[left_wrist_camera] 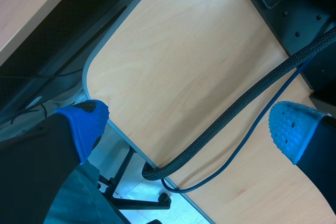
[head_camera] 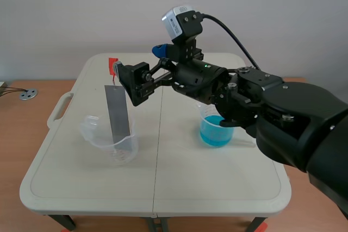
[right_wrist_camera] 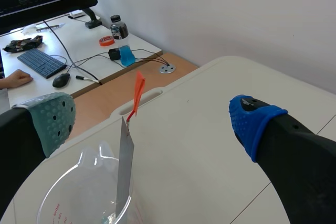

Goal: Hold the metal plate by the orange handle, dip it into the blue solution, take it out and point at it, then put the plate back in the beaker on the left.
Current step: 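Return to the home posture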

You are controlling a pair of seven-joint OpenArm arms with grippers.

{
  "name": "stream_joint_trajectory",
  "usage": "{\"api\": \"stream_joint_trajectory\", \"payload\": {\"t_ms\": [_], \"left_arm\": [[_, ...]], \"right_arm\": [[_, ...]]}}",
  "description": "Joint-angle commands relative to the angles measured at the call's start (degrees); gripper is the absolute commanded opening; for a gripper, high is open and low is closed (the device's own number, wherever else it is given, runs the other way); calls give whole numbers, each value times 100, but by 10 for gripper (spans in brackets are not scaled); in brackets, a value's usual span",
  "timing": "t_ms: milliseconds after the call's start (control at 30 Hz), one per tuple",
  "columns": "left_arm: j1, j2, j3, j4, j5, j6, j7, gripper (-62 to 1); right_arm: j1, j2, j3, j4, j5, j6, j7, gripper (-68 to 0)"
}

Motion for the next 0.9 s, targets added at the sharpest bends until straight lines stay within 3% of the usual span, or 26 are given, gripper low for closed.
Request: {"api": "stream_joint_trajectory", "payload": {"t_ms": [0,67,200,533,867], "left_arm": [[48,-22,-125,79,-170,157,-46,14],[66,-22,-299,114,-422,352,-42,14],[310,-101,-726,356,-501,468,-55,14],[1543,-129,-2083,1698,-907,619,-254,14],[2413,-96,-3289,3060,-1532,634,-964,14]], "right_arm": [[177,-20,96,52,83,48,105,-44],[175,17,127,87,83,72,101,-43],[131,258,136,396,216,68,59,-43],[-487,1429,225,1742,798,61,13,-43],[-1639,2516,1119,2809,1016,46,-28,-43]]}}
